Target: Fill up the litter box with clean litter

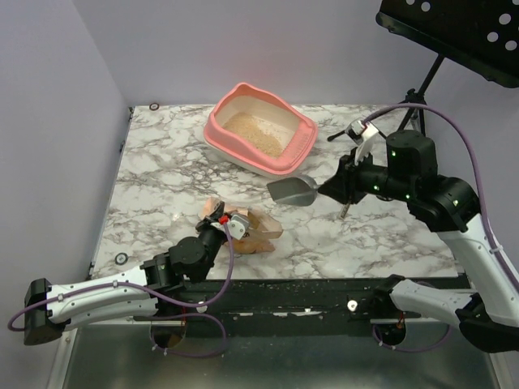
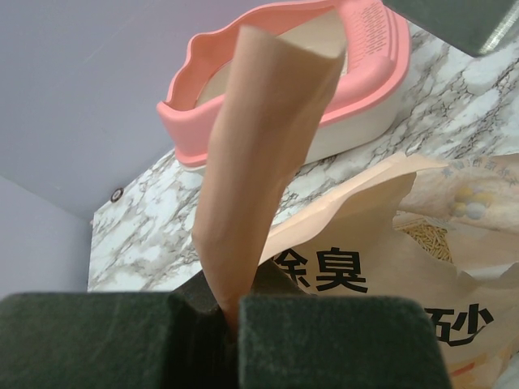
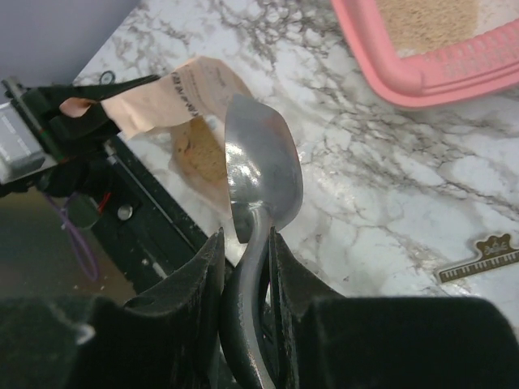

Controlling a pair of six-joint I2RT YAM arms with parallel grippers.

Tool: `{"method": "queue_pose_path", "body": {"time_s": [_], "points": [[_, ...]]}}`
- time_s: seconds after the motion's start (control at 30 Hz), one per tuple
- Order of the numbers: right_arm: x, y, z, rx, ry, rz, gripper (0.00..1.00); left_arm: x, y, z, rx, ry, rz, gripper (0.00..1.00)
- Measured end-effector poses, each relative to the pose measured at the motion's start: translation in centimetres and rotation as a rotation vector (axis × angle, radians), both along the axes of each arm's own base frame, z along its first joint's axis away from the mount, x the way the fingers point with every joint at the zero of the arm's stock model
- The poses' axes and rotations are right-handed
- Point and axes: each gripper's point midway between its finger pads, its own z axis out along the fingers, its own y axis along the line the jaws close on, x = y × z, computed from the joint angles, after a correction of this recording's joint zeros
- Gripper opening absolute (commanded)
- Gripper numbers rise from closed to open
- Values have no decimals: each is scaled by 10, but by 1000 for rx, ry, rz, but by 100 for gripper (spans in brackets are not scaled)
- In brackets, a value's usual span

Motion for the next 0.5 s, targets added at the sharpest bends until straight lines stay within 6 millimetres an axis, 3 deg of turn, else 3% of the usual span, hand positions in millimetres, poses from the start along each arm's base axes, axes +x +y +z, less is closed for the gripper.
{"method": "queue_pose_path", "body": {"time_s": [0.23, 0.5], "points": [[-35, 4, -10, 43, 71, 116, 1, 1, -2, 0, 5, 2, 1, 0], [-36, 11, -44, 19, 165, 139, 1, 1, -3, 0, 3, 1, 1, 0]]}}
